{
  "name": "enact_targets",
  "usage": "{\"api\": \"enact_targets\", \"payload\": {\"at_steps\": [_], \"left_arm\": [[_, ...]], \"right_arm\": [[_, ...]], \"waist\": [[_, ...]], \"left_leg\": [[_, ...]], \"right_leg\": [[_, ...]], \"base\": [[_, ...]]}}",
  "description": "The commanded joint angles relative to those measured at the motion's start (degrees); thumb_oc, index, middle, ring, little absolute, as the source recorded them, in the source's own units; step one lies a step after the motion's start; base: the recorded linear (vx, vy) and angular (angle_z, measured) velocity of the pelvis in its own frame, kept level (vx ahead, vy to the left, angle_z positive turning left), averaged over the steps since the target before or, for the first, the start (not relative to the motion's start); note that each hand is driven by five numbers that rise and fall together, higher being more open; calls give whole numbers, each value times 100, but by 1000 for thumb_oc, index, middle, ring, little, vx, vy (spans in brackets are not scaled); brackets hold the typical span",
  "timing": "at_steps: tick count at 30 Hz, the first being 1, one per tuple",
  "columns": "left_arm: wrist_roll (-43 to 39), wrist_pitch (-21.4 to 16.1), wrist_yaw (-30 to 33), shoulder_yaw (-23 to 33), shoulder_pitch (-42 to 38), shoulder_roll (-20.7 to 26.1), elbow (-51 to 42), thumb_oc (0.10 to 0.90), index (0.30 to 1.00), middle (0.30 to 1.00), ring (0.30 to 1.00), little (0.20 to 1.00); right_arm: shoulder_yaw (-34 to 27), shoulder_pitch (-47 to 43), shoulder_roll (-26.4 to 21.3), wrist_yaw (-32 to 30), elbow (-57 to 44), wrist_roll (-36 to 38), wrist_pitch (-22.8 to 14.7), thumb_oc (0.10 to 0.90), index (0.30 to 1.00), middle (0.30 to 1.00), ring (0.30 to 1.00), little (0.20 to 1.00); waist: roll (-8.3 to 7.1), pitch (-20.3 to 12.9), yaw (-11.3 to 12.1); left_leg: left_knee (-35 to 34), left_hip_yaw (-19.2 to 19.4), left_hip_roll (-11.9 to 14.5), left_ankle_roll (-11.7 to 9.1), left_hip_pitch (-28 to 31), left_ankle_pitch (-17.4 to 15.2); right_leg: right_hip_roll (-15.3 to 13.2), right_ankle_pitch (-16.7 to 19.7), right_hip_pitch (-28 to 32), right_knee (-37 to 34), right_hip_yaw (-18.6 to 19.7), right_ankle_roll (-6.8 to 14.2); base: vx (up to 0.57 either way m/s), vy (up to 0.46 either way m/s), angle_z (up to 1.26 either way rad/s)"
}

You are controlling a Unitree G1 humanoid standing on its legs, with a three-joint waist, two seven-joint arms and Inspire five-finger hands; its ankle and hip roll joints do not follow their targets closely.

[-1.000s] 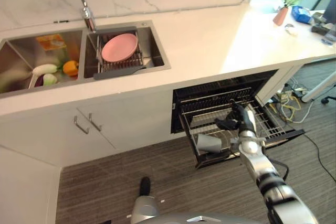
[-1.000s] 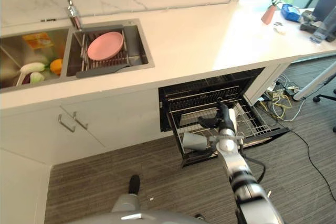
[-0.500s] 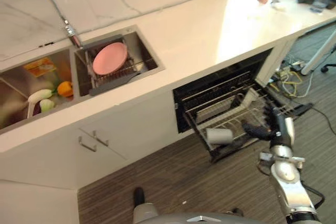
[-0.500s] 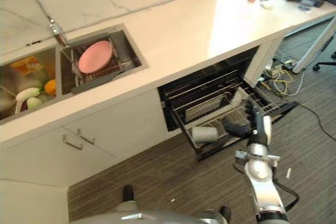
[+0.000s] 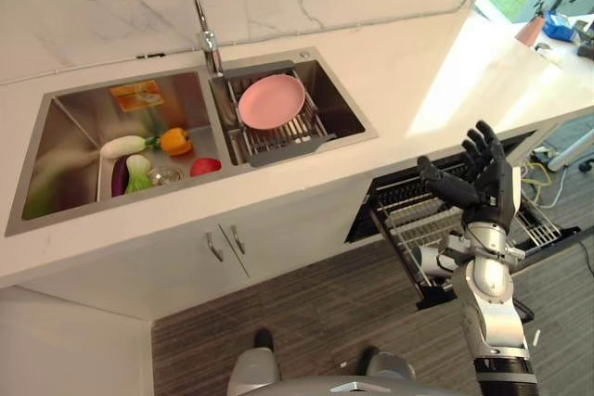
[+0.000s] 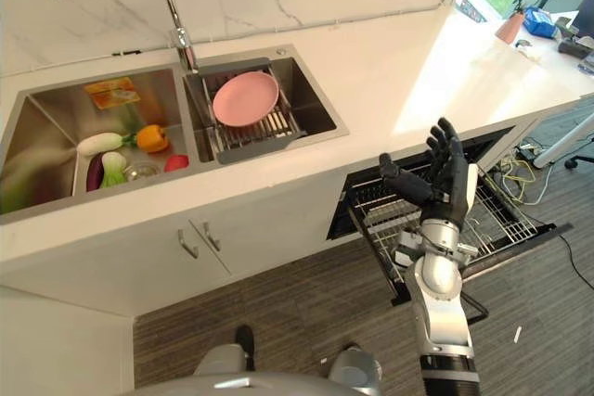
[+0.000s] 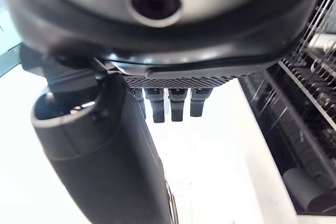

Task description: Place the dishes in the dishwasher.

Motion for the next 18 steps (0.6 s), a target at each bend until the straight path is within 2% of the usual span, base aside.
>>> {"api": "enact_targets", "payload": {"at_steps": [1, 2, 3, 5, 9, 14, 18], "left_arm": [[104, -88, -111, -194, -90, -15, -97, 800, 900, 900, 900, 900], [104, -88, -111, -194, -90, -15, -97, 800, 900, 900, 900, 900], [158, -122, -199, -326, -132, -50, -228, 800, 900, 900, 900, 900], [178, -138, -234, -387, -136, -70, -261, 800, 900, 900, 900, 900], [136, -171, -304, -470, 59, -143, -361, 800, 900, 900, 900, 900], [196, -112, -304, -396, 94, -105, -178, 800, 900, 900, 900, 900], [239, -97, -308, -378, 129, -117, -88, 800, 900, 900, 900, 900]], "right_arm": [[-126, -400, -570, 405, -485, 283, -524, 800, 900, 900, 900, 900], [-126, -400, -570, 405, -485, 283, -524, 800, 900, 900, 900, 900], [-17, -370, -650, 495, -425, 250, -493, 800, 900, 900, 900, 900], [33, -369, -669, 549, -400, 225, -468, 800, 900, 900, 900, 900], [174, -432, -869, 666, -154, 46, -371, 800, 900, 900, 900, 900], [243, -634, -1063, 582, 5, -304, -335, 800, 900, 900, 900, 900], [240, -712, -1198, 473, 45, -622, -308, 800, 900, 900, 900, 900]], "waist": [[123, -40, -145], [123, -40, -145], [10, -61, -120], [-22, -102, -89], [-38, -420, 47], [-57, -537, 206], [-45, -582, 254]], "left_leg": [[-400, -306, -324, 7, 727, -472], [-400, -306, -324, 7, 727, -472], [-328, -474, -420, 6, 674, -514], [-301, -501, -440, -2, 655, -536], [-313, -669, -302, -157, 705, -582], [-469, -857, -47, -367, 721, -461], [-604, -950, 66, -457, 735, -379]], "right_leg": [[-300, 403, -531, 258, 649, 446], [-300, 403, -531, 258, 649, 446], [-321, 485, -333, -21, 668, 485], [-340, 496, -214, -112, 602, 473], [-199, 438, 258, -559, 264, 399], [-53, 255, 511, -700, -38, 297], [3, 167, 627, -728, -229, 260]], "base": [[131, -59, 58], [106, -70, 121], [82, -94, 122], [104, -104, 92], [181, -122, 38], [98, -108, 22], [71, -71, 35]]}}
